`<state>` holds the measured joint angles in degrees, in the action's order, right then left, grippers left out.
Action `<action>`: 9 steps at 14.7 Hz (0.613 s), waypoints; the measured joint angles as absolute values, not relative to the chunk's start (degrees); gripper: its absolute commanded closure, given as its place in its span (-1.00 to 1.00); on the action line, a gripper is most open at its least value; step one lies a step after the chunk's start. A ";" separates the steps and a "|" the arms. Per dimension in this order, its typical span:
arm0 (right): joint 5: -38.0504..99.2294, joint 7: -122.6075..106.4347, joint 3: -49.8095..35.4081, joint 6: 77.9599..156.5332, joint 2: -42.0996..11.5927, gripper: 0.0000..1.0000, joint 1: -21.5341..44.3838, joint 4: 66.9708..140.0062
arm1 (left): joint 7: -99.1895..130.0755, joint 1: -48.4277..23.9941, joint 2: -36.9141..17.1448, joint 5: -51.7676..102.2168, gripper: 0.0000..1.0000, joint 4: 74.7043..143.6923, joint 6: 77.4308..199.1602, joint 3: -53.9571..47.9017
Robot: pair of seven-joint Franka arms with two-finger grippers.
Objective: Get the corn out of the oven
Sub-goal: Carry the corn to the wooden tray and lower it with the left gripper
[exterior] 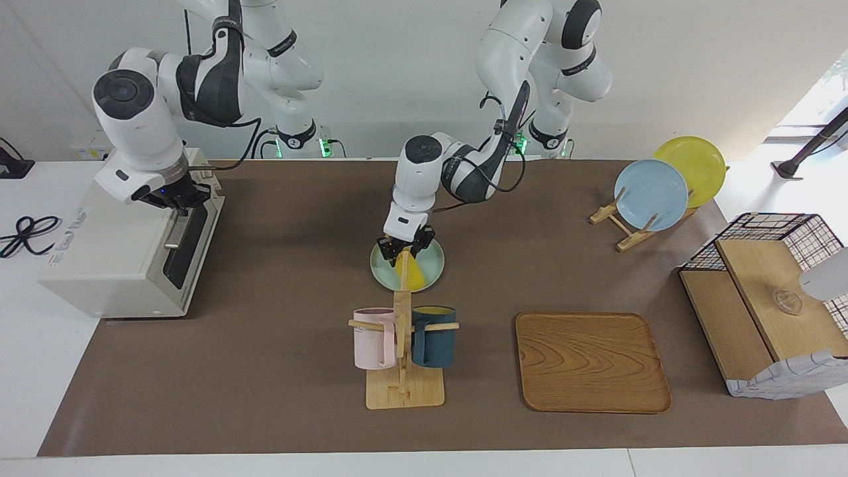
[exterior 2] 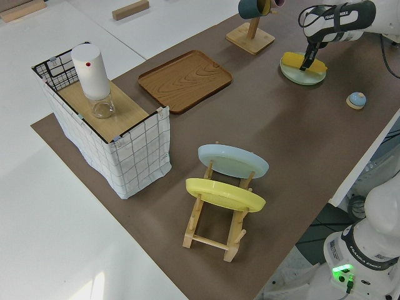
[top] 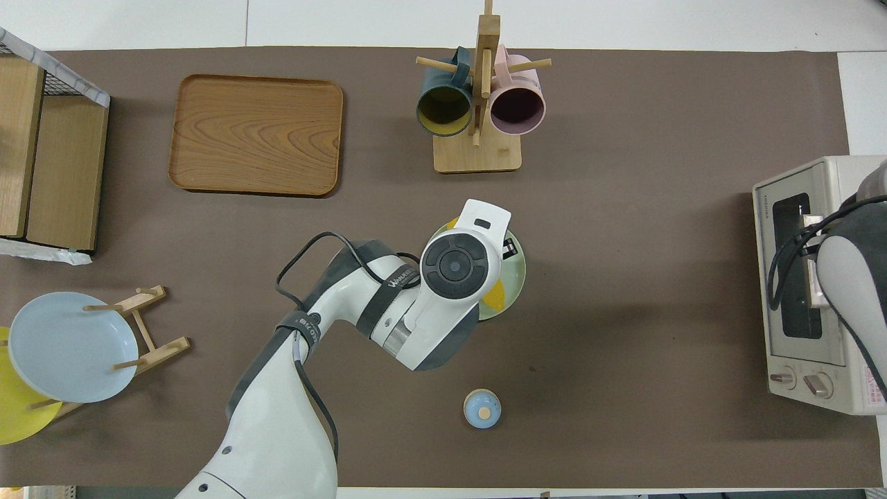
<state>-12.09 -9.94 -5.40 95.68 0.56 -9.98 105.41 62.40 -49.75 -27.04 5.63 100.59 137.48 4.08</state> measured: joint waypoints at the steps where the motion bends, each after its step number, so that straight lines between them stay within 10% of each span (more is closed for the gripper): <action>1: -8.18 -9.94 -5.41 94.46 1.74 -1.00 -9.97 103.91 | 60.42 -49.38 -25.90 5.34 1.00 99.94 135.41 6.70; 9: 1.13 -9.91 -5.66 94.20 4.11 -1.00 -9.37 103.27 | 25.56 -27.52 -20.59 5.17 1.00 97.82 128.98 9.03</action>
<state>1.13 -9.91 -5.66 94.20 4.11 -9.37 103.27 25.56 -27.52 -20.59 5.17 97.82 128.98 9.03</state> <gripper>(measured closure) 0.000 0.471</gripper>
